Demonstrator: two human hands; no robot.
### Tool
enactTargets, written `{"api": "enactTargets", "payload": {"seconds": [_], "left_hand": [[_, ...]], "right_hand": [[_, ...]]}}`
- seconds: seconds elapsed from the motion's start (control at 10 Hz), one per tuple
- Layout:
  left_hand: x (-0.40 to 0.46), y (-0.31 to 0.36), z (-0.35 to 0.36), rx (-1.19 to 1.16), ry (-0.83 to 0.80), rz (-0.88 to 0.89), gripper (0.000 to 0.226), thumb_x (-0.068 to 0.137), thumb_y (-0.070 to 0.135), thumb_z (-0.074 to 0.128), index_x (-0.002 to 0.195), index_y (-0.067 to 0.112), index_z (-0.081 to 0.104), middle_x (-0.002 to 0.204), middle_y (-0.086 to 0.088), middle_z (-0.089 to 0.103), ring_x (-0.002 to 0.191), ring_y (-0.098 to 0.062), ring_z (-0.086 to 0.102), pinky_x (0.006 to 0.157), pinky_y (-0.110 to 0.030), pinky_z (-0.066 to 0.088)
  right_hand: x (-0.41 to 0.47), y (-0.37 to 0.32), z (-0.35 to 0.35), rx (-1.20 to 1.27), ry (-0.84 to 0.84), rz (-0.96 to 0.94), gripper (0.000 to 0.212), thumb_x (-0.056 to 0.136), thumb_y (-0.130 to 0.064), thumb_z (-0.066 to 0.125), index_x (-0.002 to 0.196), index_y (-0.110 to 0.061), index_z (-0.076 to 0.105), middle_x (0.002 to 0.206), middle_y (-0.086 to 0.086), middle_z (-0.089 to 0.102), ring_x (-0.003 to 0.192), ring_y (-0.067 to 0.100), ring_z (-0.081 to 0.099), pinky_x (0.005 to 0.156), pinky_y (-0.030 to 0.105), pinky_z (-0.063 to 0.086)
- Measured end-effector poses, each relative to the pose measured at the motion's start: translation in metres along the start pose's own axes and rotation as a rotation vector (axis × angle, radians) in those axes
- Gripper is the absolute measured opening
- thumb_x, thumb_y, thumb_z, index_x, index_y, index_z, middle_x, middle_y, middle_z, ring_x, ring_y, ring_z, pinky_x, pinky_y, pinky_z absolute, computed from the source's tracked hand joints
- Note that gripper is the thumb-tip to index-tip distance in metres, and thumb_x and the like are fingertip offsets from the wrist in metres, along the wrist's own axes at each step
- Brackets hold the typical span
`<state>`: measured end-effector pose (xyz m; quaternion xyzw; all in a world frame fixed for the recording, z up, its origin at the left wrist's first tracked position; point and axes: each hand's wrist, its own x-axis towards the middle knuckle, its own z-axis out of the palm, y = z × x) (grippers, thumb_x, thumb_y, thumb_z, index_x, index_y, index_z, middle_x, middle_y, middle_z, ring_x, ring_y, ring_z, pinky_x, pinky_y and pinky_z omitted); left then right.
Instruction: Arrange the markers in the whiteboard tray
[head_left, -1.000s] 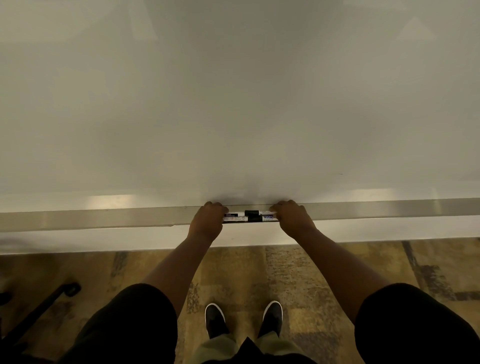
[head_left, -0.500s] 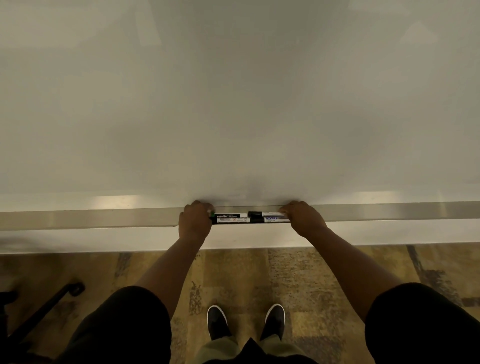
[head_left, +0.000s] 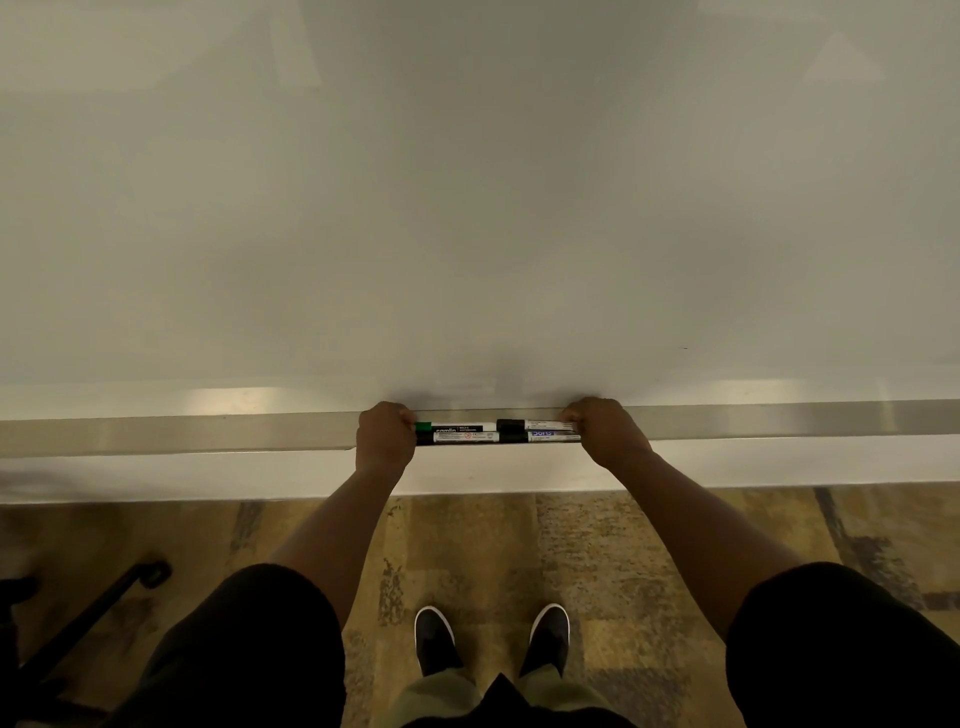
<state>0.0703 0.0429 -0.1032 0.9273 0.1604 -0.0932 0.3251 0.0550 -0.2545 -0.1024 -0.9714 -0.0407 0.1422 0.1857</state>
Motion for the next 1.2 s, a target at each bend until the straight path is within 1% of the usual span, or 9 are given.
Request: {"api": "enactTargets", "payload": {"seconds": [0.1,0.3,0.5,0.6,0.7,0.8,0.9,1.1,1.2], "left_hand": [[0.0,-0.001,-0.001,0.009,0.011,0.01,0.025,0.084,0.001,0.054,0.099,0.007,0.074,0.104,-0.017,0.071,0.1,-0.036,0.063,0.088,-0.039,0.054],[0.001,-0.005,-0.006,0.075,0.011,0.086,0.025,0.084,0.001,0.056,0.1,0.007,0.073,0.103,-0.017,0.073,0.097,-0.036,0.064,0.085,-0.037,0.052],[-0.009,0.001,-0.004,0.247,-0.016,0.262,0.024,0.085,0.002,0.054,0.102,0.004,0.07,0.101,-0.019,0.07,0.095,-0.037,0.062,0.082,-0.041,0.053],[-0.018,0.007,-0.004,0.437,0.008,0.472,0.02,0.08,0.001,0.052,0.092,0.004,0.067,0.093,-0.015,0.067,0.085,-0.036,0.063,0.071,-0.039,0.053],[-0.027,0.016,-0.003,0.507,0.02,0.576,0.019,0.079,0.002,0.054,0.093,0.005,0.067,0.093,-0.014,0.068,0.084,-0.034,0.064,0.07,-0.038,0.054],[-0.044,0.03,-0.005,0.49,0.085,0.685,0.019,0.08,0.006,0.064,0.099,0.005,0.068,0.097,-0.013,0.071,0.087,-0.031,0.067,0.074,-0.037,0.058],[-0.056,0.039,-0.006,0.488,0.16,0.771,0.022,0.079,0.009,0.068,0.101,0.005,0.067,0.099,-0.011,0.071,0.092,-0.028,0.067,0.078,-0.036,0.057],[-0.073,0.07,-0.019,0.471,0.346,0.861,0.037,0.091,0.021,0.051,0.122,0.002,0.054,0.121,-0.016,0.063,0.114,-0.031,0.059,0.098,-0.04,0.051],[-0.081,0.09,-0.032,0.485,0.496,0.84,0.049,0.092,0.028,0.046,0.133,0.001,0.043,0.136,-0.018,0.054,0.128,-0.032,0.049,0.107,-0.043,0.044]], "right_hand": [[-0.002,0.001,0.001,-0.012,0.001,0.005,0.034,0.083,0.0,0.051,0.106,-0.017,0.069,0.105,0.012,0.069,0.098,0.031,0.061,0.084,0.036,0.05],[-0.004,0.0,0.001,-0.025,0.015,0.005,0.036,0.084,-0.002,0.049,0.111,-0.02,0.066,0.109,0.009,0.068,0.1,0.03,0.06,0.084,0.036,0.048],[-0.008,-0.008,0.003,-0.077,0.011,0.009,0.039,0.085,-0.005,0.047,0.117,-0.021,0.062,0.11,0.01,0.065,0.101,0.031,0.058,0.084,0.037,0.049],[-0.011,-0.014,0.003,-0.133,0.052,-0.017,0.036,0.085,-0.007,0.047,0.116,-0.019,0.059,0.106,0.01,0.064,0.099,0.033,0.057,0.081,0.04,0.049],[-0.015,-0.02,0.002,-0.173,0.08,-0.039,0.035,0.086,-0.008,0.047,0.118,-0.018,0.057,0.108,0.009,0.064,0.099,0.032,0.057,0.08,0.04,0.05],[-0.023,-0.028,-0.001,-0.255,0.137,-0.096,0.035,0.088,-0.01,0.048,0.121,-0.018,0.055,0.112,0.008,0.065,0.101,0.029,0.058,0.08,0.039,0.049],[-0.03,-0.033,-0.006,-0.28,0.217,-0.14,0.03,0.09,-0.013,0.048,0.119,-0.017,0.057,0.112,0.007,0.067,0.101,0.029,0.059,0.081,0.039,0.049],[-0.045,-0.037,-0.033,-0.328,0.506,-0.278,0.021,0.088,-0.022,0.057,0.107,-0.016,0.061,0.1,0.004,0.071,0.092,0.026,0.063,0.074,0.037,0.052],[-0.049,-0.044,-0.054,-0.311,0.661,-0.286,0.021,0.088,-0.026,0.053,0.107,-0.016,0.058,0.101,0.003,0.07,0.093,0.025,0.062,0.075,0.036,0.05]]}}
